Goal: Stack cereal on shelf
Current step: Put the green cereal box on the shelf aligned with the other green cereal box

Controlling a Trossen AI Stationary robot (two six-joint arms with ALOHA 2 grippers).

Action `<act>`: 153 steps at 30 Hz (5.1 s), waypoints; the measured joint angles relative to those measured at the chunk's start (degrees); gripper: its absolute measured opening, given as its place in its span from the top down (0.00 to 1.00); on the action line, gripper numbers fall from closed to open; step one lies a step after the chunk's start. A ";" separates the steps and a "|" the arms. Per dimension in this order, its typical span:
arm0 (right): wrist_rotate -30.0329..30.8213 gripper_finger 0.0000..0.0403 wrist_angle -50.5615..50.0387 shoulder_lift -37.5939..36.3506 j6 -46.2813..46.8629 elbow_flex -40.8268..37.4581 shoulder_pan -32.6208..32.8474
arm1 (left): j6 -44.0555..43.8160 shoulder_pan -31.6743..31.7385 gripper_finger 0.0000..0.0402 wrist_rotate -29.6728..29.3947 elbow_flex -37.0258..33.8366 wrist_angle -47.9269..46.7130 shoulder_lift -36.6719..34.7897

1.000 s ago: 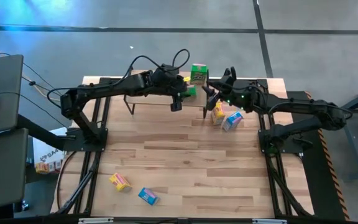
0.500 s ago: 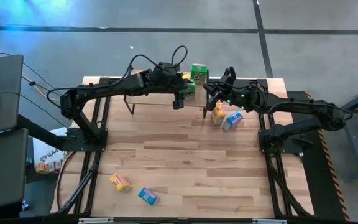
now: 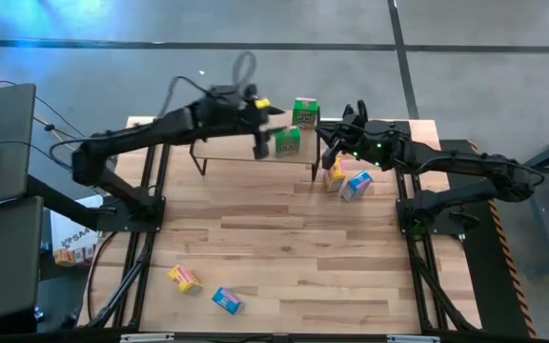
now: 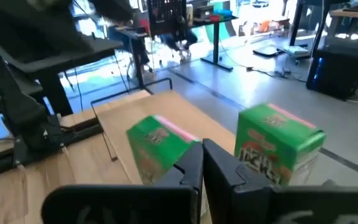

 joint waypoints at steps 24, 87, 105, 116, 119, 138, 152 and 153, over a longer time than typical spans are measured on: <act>-4.50 1.00 -7.96 -4.50 2.58 -0.33 -0.14 | -47.98 -0.28 1.00 -5.60 -37.98 31.24 -3.75; -4.49 1.00 -7.97 -4.46 1.46 -0.33 -0.16 | -67.17 -2.51 1.00 -13.02 -31.26 37.79 8.32; -4.65 1.00 -7.97 -4.46 1.46 -0.33 -0.16 | -69.13 -0.93 1.00 -13.00 -31.28 40.48 9.15; -4.65 1.00 -7.97 -4.46 1.39 -0.33 -0.16 | -65.23 2.16 1.00 -13.26 -31.39 40.88 9.09; -3.62 1.00 -7.97 -4.48 1.35 -0.33 -0.16 | -63.50 3.32 1.00 -11.40 -31.41 39.59 7.23; -8.00 1.00 -17.78 -4.36 5.10 -0.33 -3.55 | -65.74 -6.92 1.00 -13.73 -31.41 33.26 5.85; -8.99 1.00 -17.78 -4.37 3.39 -0.33 -3.55 | -66.97 -2.80 1.00 -15.15 -31.28 39.18 9.04; -8.99 1.00 -17.78 -4.37 3.39 -0.33 -3.55 | -66.83 -2.43 1.00 -15.06 -31.28 39.19 9.04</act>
